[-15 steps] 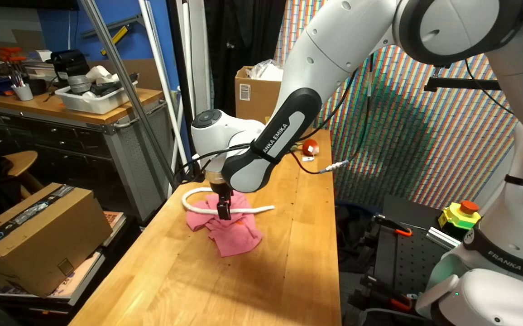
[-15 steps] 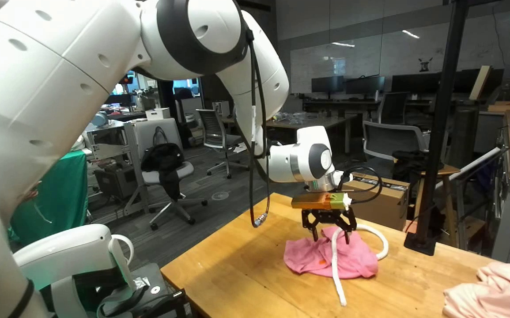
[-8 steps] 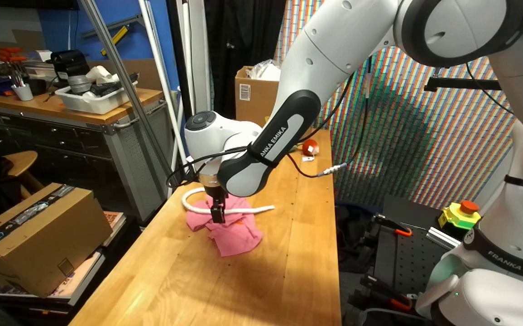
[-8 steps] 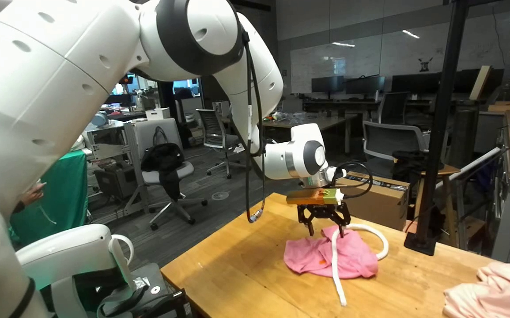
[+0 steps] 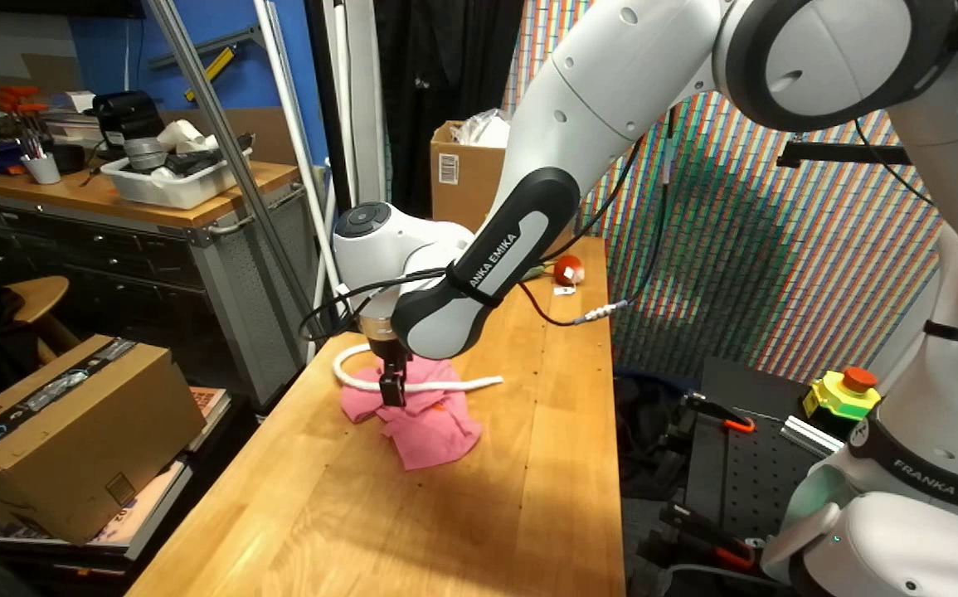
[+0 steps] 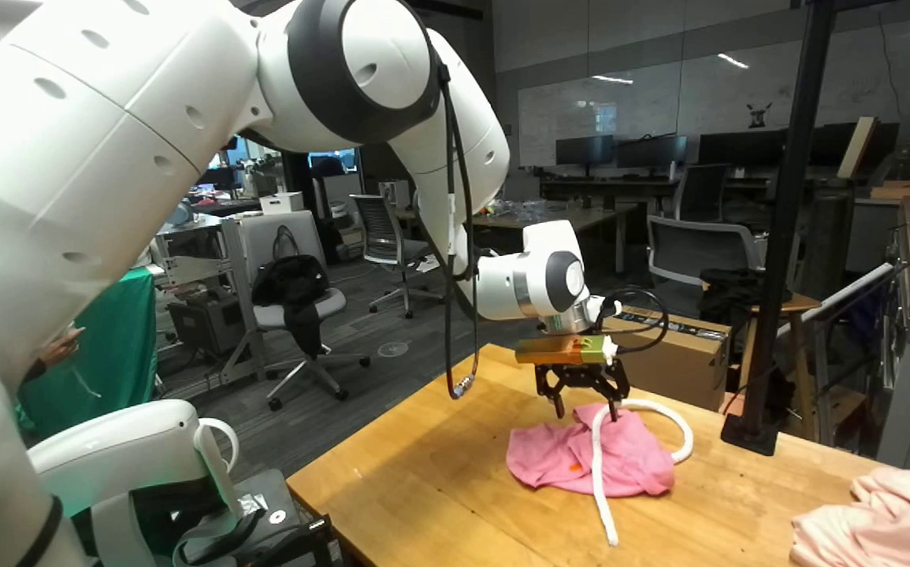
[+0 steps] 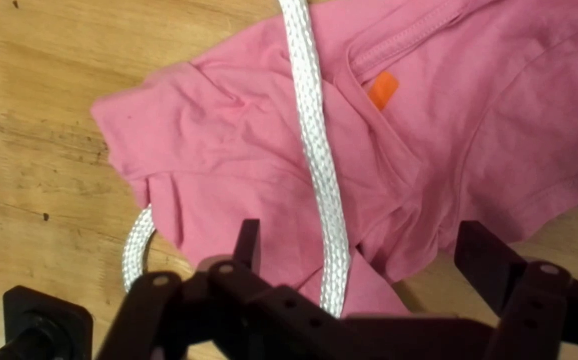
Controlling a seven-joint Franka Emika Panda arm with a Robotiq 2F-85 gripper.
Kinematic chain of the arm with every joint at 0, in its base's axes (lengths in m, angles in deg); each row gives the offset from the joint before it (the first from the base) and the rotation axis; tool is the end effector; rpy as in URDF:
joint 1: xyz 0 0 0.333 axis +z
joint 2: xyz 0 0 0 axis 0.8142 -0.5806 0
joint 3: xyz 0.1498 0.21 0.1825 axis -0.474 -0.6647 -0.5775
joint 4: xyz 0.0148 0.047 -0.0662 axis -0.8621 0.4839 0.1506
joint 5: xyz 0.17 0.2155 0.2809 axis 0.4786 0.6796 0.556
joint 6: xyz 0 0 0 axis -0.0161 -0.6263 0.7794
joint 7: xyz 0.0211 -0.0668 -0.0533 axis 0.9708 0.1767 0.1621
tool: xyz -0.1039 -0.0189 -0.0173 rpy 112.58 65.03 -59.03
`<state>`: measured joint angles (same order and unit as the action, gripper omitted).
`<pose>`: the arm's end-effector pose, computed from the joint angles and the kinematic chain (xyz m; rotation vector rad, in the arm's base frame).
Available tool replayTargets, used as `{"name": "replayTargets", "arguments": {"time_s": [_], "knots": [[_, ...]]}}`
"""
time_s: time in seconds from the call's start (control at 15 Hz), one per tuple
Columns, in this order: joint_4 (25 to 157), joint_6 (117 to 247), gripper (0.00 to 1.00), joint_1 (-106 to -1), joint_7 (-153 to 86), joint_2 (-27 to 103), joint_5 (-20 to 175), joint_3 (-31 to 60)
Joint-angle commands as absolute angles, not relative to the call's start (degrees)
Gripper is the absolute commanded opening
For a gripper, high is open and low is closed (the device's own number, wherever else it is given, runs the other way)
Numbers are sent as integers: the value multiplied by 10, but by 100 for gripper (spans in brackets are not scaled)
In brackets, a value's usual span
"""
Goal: Move all the objects in the middle of the table to the right
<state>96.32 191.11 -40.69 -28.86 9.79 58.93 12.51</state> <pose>0.6532 0.1427 0.1366 2.8039 0.7403 0.0532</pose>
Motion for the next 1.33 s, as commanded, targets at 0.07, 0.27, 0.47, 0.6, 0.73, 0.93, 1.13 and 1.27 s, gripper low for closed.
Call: {"name": "replayTargets", "arguments": {"time_s": [0.07, 0.27, 0.47, 0.6, 0.73, 0.93, 1.13, 1.27], "knots": [[943, 1917, 100, -410, -286, 79, 597, 120], [939, 1913, 100, -412, -283, 72, 598, 119], [932, 1912, 100, -415, -283, 62, 600, 121], [925, 1909, 100, -418, -282, 56, 603, 121], [921, 1908, 100, -421, -281, 52, 604, 121], [914, 1907, 74, -426, -279, 47, 604, 122], [908, 1906, 51, -430, -278, 44, 606, 122], [907, 1904, 35, -434, -277, 45, 608, 121]]}}
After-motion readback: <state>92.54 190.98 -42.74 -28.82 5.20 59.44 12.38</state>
